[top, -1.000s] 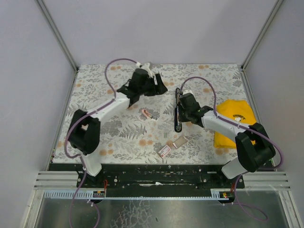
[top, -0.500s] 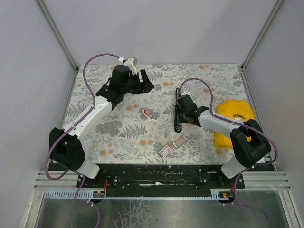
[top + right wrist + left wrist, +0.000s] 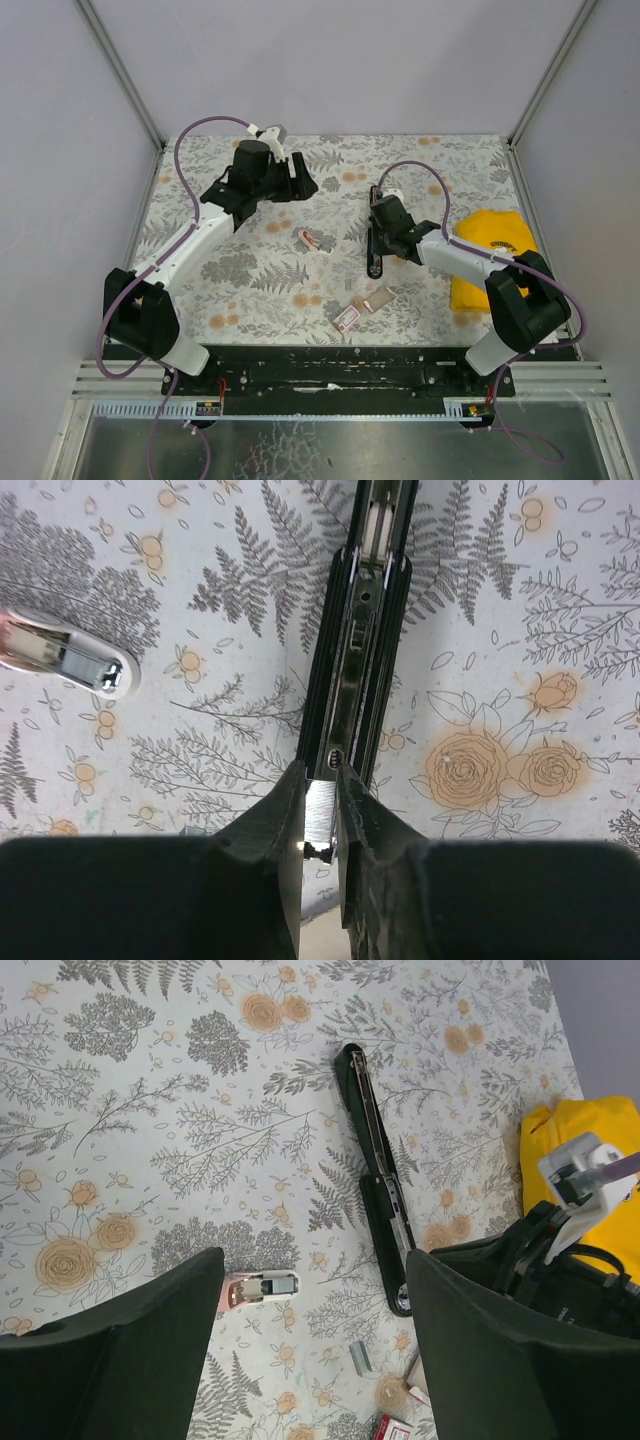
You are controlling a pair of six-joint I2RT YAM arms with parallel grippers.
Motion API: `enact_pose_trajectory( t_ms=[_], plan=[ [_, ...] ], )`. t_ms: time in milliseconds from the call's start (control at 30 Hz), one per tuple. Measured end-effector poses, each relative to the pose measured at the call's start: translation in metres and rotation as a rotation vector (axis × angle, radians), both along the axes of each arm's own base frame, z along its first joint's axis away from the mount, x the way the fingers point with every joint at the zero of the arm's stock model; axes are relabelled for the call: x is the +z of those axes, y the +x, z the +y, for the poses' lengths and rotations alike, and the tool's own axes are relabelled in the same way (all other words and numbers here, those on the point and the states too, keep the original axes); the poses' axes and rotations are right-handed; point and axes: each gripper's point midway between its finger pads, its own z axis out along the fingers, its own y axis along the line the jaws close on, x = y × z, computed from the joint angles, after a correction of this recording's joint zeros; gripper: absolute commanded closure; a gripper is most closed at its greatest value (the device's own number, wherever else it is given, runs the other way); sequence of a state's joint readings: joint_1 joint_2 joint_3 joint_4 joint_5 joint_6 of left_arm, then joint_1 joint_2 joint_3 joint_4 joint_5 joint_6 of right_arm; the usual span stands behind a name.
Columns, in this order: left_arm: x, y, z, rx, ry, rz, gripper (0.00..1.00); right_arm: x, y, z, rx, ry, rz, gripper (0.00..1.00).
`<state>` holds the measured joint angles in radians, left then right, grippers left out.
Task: Load the staples into the stapler
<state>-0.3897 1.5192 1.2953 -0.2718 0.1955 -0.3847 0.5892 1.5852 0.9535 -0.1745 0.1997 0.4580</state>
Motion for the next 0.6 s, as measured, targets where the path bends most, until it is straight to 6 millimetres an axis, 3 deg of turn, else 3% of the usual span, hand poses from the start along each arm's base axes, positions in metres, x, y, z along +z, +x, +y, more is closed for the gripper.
enact_pose_trajectory(
  t_ms=[233, 600],
  plan=[
    [-0.0044, 0.0011, 0.0051, 0.009, 0.007, 0.009, 0.27, 0.0107, 0.0078, 0.0055, -0.012, 0.024, -0.023, 0.83],
    [-0.0092, 0.0018, 0.0092, 0.015, 0.011, 0.019, 0.27, 0.0019, 0.0060, 0.0006, -0.044, 0.004, 0.001, 0.83]
  ],
)
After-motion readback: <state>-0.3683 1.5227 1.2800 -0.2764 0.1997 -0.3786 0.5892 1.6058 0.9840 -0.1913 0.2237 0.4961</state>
